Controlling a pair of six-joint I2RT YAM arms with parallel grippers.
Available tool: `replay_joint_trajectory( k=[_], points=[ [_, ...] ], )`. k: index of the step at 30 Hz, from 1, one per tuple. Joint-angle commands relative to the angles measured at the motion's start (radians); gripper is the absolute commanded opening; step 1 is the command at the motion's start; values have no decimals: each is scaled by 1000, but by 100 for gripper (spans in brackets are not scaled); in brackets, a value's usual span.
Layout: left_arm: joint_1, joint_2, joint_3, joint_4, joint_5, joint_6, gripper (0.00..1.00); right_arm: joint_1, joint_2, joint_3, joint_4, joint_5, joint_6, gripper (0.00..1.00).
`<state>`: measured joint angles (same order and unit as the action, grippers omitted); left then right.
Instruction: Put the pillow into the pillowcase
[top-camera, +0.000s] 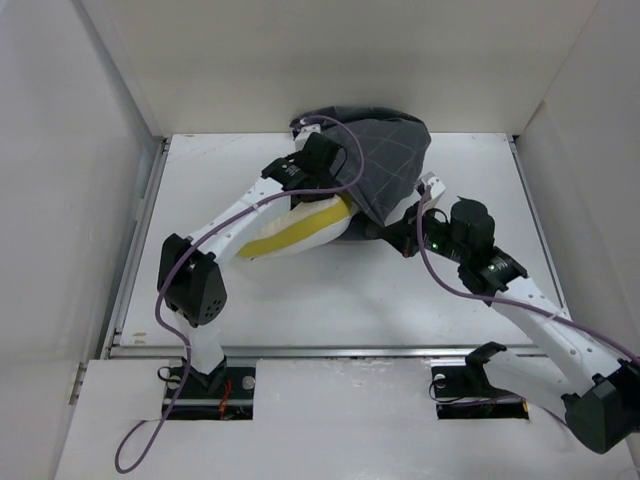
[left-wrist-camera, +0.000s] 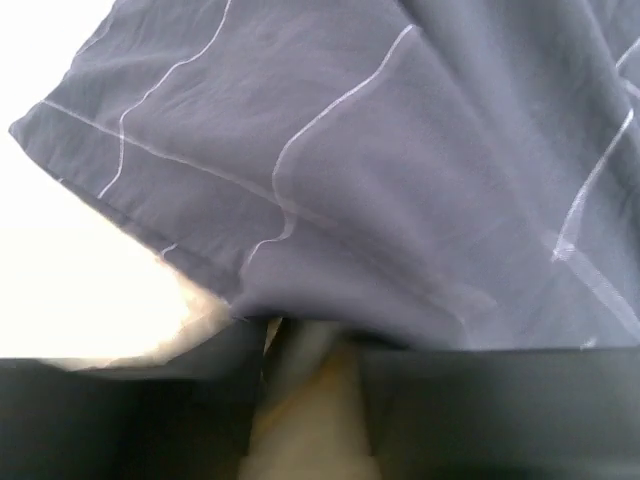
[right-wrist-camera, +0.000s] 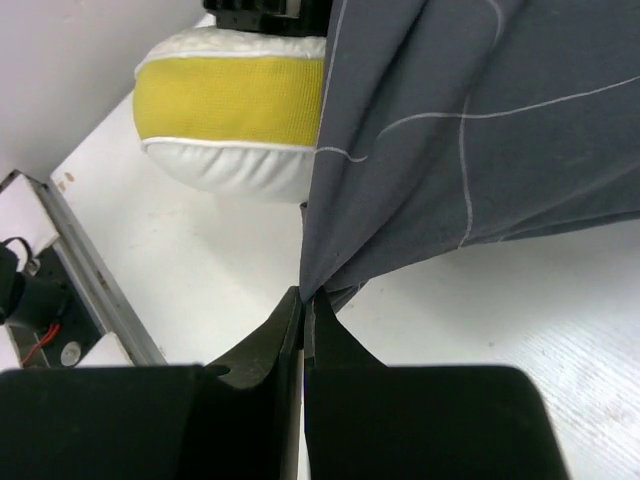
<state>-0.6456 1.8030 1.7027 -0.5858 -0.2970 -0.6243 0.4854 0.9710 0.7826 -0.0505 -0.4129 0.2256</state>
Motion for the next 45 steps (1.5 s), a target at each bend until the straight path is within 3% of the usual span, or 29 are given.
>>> replay_joint_trajectory(
  k=[1,2,3,4,6,7,10,12,14,15,20,25,30,35,37,43,45],
  points=[
    [29,36,23,57,-26,37,44,9,4,15,-20,-6,-6,0],
    [3,36,6,57,-5,63,54,9,18,15,-20,-6,-6,0],
    [-9,36,-11,57,18,77,93,9,29,15,-29,-6,-15,0],
    [-20,16,-30,57,68,87,100,9,49,15,-29,-6,-15,0],
    [-39,-51,-118,57,90,87,100,9,61,15,-52,-20,-51,0],
    [-52,-80,-152,57,102,87,100,9,61,15,-81,-20,-51,5],
    [-74,-218,-297,44,142,64,100,9,61,15,-146,40,-111,27],
    [-84,-322,-404,34,167,32,100,9,61,15,-163,69,-100,49],
    [-85,-379,-458,-3,179,6,100,9,61,24,-173,80,-91,64],
    [-85,-431,-484,-17,179,-29,100,9,61,33,-173,80,-100,66],
    [-85,-553,-615,-127,110,-156,100,28,126,108,-173,123,-137,69],
    [-34,-643,-747,-134,101,-310,100,214,294,338,-207,400,-310,69],
    [95,-757,-969,114,196,-414,100,243,552,498,-232,375,-552,75],
    [190,-769,-1063,493,317,-398,100,254,782,680,-258,514,-709,77],
    [211,-714,-1063,541,343,-374,100,254,836,714,-236,569,-735,78],
    [221,-574,-1019,590,364,-331,100,254,998,849,-244,522,-735,78],
    [230,-535,-1019,622,378,-319,94,245,1028,872,-232,574,-706,78]
  ],
)
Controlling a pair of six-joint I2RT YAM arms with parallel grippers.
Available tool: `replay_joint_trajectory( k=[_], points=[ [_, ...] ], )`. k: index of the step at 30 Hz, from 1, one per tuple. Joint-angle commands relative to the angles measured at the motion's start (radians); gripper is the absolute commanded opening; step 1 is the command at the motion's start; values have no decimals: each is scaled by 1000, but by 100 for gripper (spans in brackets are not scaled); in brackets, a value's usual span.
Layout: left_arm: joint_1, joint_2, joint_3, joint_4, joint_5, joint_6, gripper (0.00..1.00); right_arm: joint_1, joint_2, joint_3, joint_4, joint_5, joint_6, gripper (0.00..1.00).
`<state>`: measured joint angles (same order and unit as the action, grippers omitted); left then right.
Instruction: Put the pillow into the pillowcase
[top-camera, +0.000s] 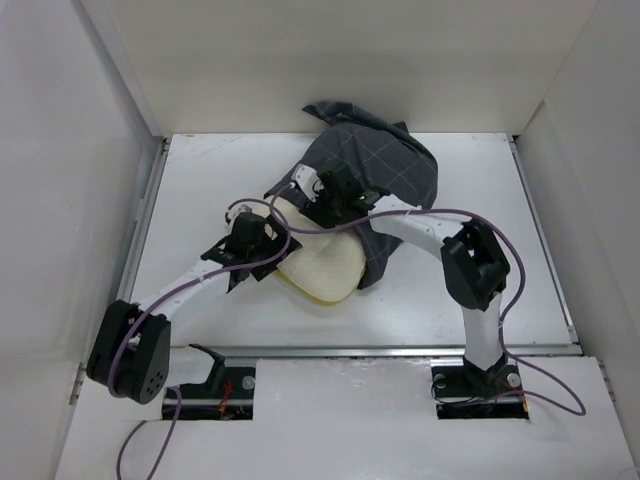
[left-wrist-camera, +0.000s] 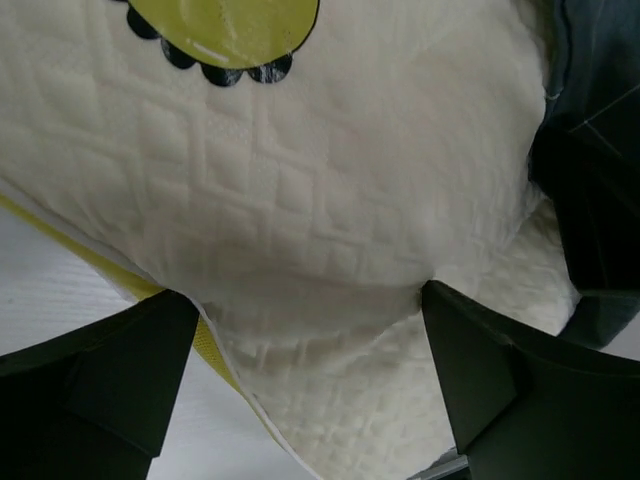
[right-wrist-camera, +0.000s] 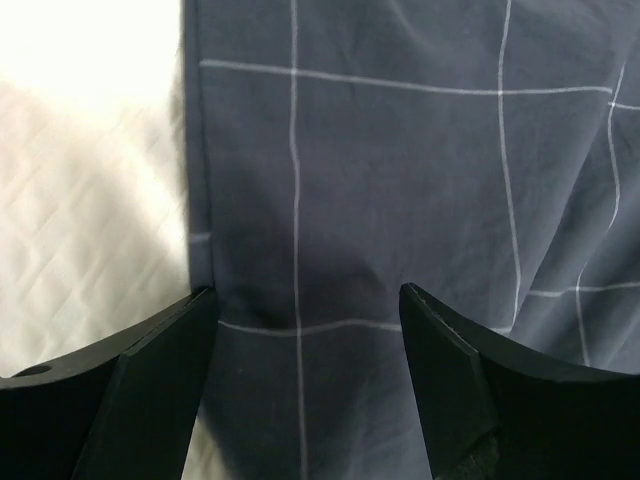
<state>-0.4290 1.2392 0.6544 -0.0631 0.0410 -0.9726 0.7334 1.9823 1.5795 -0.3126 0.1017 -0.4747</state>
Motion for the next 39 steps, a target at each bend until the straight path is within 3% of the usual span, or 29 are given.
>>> replay_joint_trajectory(
  k=[1,3,7,8,9,10,11,16,21,25,31,37,39],
  points=[
    [13,38,30,100,49,38,90,-12,32,89,30,70,4,77],
    [22,65,30,100,49,38,73,-26,73,114,30,92,34,69],
    [32,85,30,123,49,57,39,-66,102,164,41,134,100,20],
    [32,95,30,134,60,57,33,-80,102,165,32,135,114,0],
    [32,112,30,149,60,66,26,-80,92,177,20,109,114,0],
    [32,124,30,187,72,66,7,-80,79,177,3,34,114,0],
    [32,137,30,212,82,78,0,-80,67,192,-28,-9,114,0],
    [-5,213,143,396,180,164,0,-37,-46,218,-109,-374,98,0],
    [-63,194,332,394,168,252,0,139,-193,185,-121,-466,12,0],
    [-105,77,335,499,111,262,0,152,-322,261,-157,-563,65,0],
    [-195,-92,176,732,-116,262,0,152,-435,404,-235,-689,220,0],
    [-205,32,129,732,-458,131,0,152,-413,559,-388,-842,260,0],
    [-205,75,139,652,-545,85,0,152,-413,586,-428,-843,281,0]
  ],
)
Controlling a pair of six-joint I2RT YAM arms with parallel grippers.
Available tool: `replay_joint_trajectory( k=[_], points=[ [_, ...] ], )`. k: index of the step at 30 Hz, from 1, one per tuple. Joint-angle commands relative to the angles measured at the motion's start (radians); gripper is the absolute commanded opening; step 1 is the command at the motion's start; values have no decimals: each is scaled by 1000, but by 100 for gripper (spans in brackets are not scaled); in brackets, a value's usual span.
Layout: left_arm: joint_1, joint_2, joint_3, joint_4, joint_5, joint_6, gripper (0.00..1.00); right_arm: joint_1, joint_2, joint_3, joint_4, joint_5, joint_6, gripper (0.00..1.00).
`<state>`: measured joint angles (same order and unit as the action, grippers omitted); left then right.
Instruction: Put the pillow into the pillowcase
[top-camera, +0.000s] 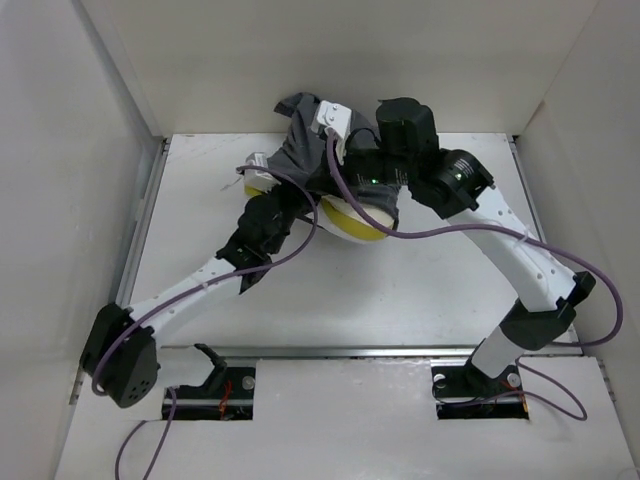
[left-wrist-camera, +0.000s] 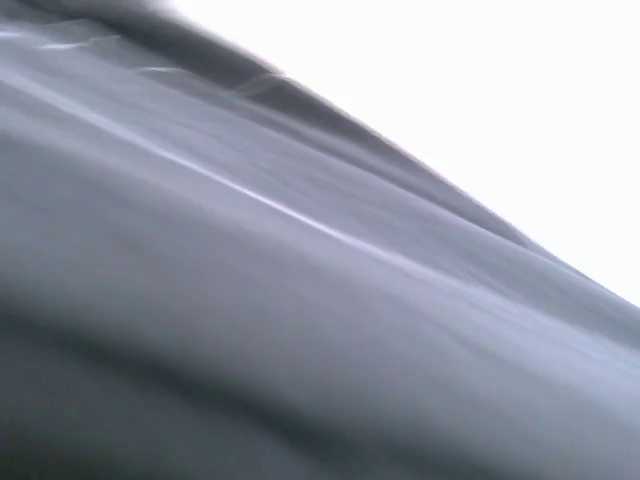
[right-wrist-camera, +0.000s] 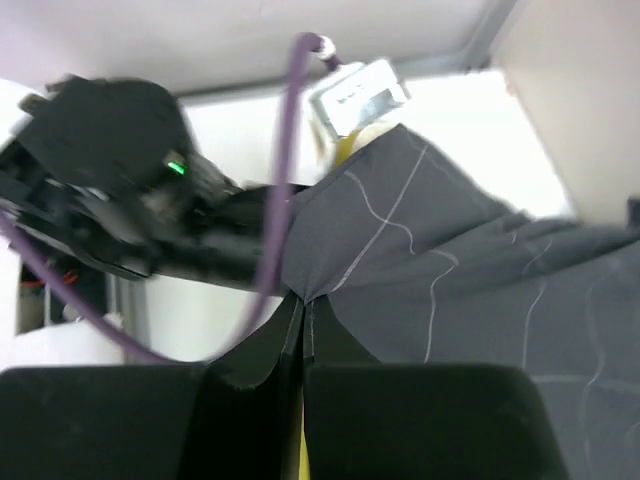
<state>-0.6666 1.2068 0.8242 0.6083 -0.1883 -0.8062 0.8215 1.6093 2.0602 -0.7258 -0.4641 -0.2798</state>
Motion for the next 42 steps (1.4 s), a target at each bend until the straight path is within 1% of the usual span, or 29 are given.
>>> replay_joint_trajectory(
  k=[1,2,4,6,7,10,11,12,13,14,15,16,17,18,20,21,23,24,26,27,28,30,33,36,37,38,39,41,42],
  points=[
    [24,156,-19,-62,-408,-114,0,64,-40,106,-15,-277,87,0],
    [24,181,16,-106,-433,-167,0,64,-54,106,-15,-277,103,0],
    [24,230,48,-174,-502,-197,0,64,-72,106,-15,-312,113,0],
    [24,307,102,-234,-502,-246,0,64,-101,106,-24,-312,113,0],
    [24,330,122,-249,-484,-261,0,64,-101,92,-11,-265,123,0],
    [24,373,164,-268,-406,-272,0,64,-103,116,-26,-223,123,0],
    [24,373,164,-268,-377,-272,5,64,-103,117,-40,-209,123,0],
    [24,353,164,-278,-376,-263,18,64,-103,98,-40,-187,123,0],
    [15,340,150,-298,-376,-263,53,64,-103,77,-40,-151,142,0],
    [15,323,138,-311,-385,-274,67,64,-118,13,1,-86,142,0],
    [15,306,124,-323,-385,-301,85,64,-127,-20,29,-43,155,0],
    [15,272,87,-323,-385,-301,100,64,-127,-44,54,0,186,0],
    [15,257,73,-323,-361,-301,100,64,-127,-76,68,52,186,0],
    [15,243,63,-323,-320,-288,100,64,-127,-92,77,89,186,4],
    [4,189,41,-391,-277,-243,100,64,-108,-129,91,174,212,15],
    [-7,166,29,-424,-264,-243,100,54,-98,-138,91,241,223,22],
    [-7,75,-37,-481,-240,-243,100,39,-68,-161,78,286,260,26],
    [-7,36,-66,-523,-225,-243,100,16,-68,-188,78,286,270,32],
    [-7,-85,-130,-559,-224,-255,100,-8,-33,-215,78,286,310,48],
    [-7,-128,-184,-612,-215,-269,100,-21,-22,-215,78,286,321,55],
    [-7,-169,-206,-648,-215,-284,100,-48,-11,-225,78,286,335,58],
    [-7,-292,-256,-714,-240,-315,100,-67,7,-226,69,275,335,58],
    [4,-403,-280,-742,-284,-315,100,-79,20,-249,69,366,356,66],
    [13,-415,-280,-726,-307,-291,100,-102,81,-189,26,510,357,72],
    [37,-383,-245,-717,-307,-291,100,-116,110,-155,10,537,366,74],
    [59,-353,-225,-699,-286,-269,100,-134,145,-68,-13,586,366,74],
    [82,-314,-197,-687,-233,-240,100,-145,182,-25,-61,608,366,79],
    [151,-158,-95,-653,-162,-164,100,-166,296,50,-87,631,366,79],
    [172,-97,-50,-653,-124,-139,100,-191,337,133,-118,648,366,79]
  ],
)
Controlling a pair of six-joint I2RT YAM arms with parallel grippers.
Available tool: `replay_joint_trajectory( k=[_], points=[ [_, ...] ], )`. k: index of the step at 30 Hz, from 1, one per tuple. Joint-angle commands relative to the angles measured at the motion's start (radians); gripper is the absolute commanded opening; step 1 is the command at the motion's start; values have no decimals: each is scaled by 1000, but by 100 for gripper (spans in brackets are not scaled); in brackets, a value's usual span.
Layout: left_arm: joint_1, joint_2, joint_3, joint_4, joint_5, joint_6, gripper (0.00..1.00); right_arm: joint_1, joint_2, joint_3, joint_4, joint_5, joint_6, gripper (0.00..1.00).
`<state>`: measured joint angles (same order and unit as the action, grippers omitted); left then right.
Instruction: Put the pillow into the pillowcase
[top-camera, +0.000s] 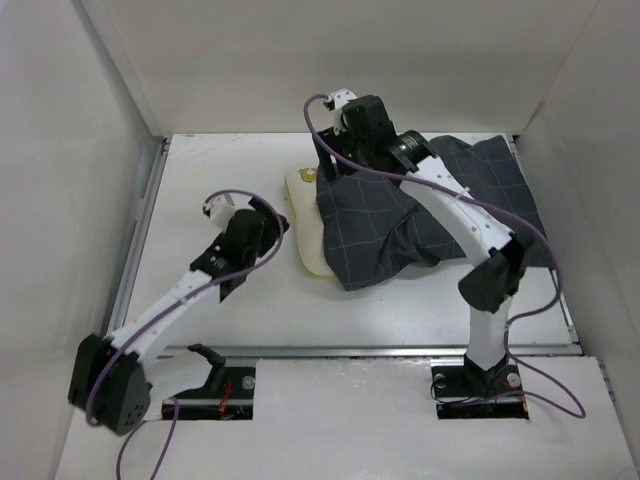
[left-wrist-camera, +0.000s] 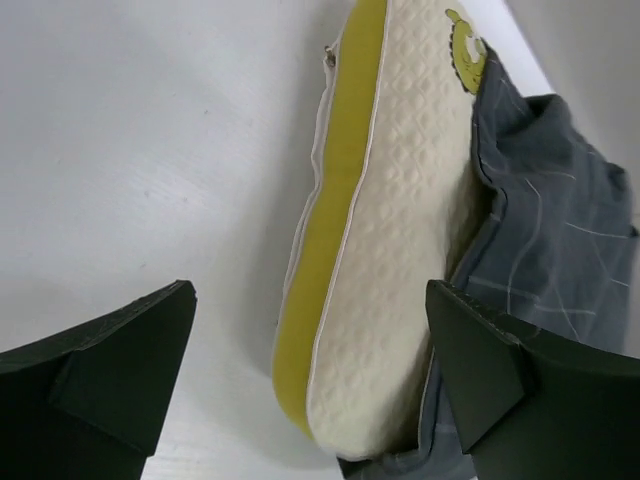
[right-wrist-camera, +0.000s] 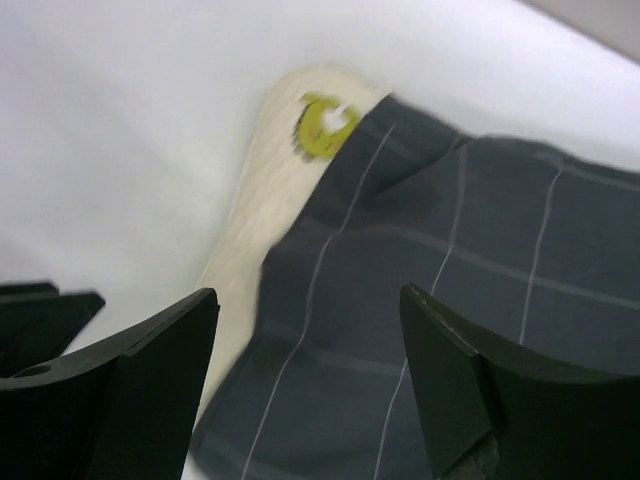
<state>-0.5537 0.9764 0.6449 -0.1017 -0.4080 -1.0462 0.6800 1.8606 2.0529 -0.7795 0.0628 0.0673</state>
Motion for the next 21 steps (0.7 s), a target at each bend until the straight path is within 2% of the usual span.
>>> replay_joint_trajectory(
  k=[1,2,4,5,7,9,13,16,17,18,19,20,21],
  points=[
    [86,201,177,66,177,121,100,-59,168,183,-78,121,19,79],
    [131,337,281,66,222,171,100,-68,211,226,-89,137,19,80],
    [170,471,395,66,332,212,100,-92,294,350,-101,163,9,80],
    [184,592,451,53,366,233,100,-92,374,387,-101,175,-6,81],
    [204,691,593,43,418,279,100,-117,449,500,-101,189,-17,83],
    [230,811,694,43,462,288,100,-132,526,532,-70,168,-17,83],
    [265,967,798,43,532,311,100,-155,571,489,3,57,-56,83],
    [265,1077,878,43,566,331,100,-155,620,461,26,45,-66,75],
    [265,1102,897,43,575,331,100,-155,633,470,26,58,-66,68],
    [265,1123,909,59,624,340,92,-155,655,470,26,58,-66,37],
    [265,1162,932,74,652,350,82,-155,655,487,26,58,-66,16],
    [265,1174,941,107,681,350,64,-155,655,487,43,48,-66,5],
    [265,1186,950,121,708,359,46,-155,655,500,64,1,-66,0]
  ],
)
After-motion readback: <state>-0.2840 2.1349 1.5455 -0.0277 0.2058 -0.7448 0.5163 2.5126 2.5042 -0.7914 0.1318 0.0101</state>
